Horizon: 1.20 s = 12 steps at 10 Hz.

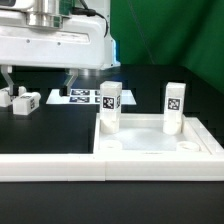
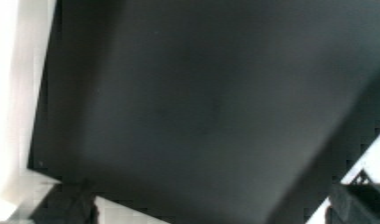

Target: Assemble square table

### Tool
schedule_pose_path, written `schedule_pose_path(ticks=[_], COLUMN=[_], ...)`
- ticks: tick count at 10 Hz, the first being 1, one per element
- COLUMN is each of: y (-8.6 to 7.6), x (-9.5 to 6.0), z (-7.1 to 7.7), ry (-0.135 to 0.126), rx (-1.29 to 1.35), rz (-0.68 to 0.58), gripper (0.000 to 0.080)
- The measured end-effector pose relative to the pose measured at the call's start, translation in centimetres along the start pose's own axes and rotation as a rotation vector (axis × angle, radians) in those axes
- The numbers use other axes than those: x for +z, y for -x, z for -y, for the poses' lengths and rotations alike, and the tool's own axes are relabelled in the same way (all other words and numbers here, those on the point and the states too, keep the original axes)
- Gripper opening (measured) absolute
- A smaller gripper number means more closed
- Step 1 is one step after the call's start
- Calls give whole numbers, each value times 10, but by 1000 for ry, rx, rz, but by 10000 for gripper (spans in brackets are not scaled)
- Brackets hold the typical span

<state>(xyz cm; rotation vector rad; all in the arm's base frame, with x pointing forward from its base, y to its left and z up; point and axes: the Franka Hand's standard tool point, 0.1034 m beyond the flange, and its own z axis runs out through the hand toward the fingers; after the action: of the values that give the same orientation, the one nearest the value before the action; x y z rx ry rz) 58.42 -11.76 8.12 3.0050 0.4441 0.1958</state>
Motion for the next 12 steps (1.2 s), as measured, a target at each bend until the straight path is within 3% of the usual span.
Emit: schedule_pose_path(ticks=[2,4,5,6,9,11,12], y=[5,33,43,51,52,52,67], x=[2,7,6,8,9,9,10], z=[-2,-22,-24,-19,-14,-10,-8], ry=[-11,-45,-58,-69,-92,-140,-183], rx=[109,286,403,505,468,462,445], rz=[1,41,78,119,161,254,344], gripper=[649,649,649,649,649,649,649])
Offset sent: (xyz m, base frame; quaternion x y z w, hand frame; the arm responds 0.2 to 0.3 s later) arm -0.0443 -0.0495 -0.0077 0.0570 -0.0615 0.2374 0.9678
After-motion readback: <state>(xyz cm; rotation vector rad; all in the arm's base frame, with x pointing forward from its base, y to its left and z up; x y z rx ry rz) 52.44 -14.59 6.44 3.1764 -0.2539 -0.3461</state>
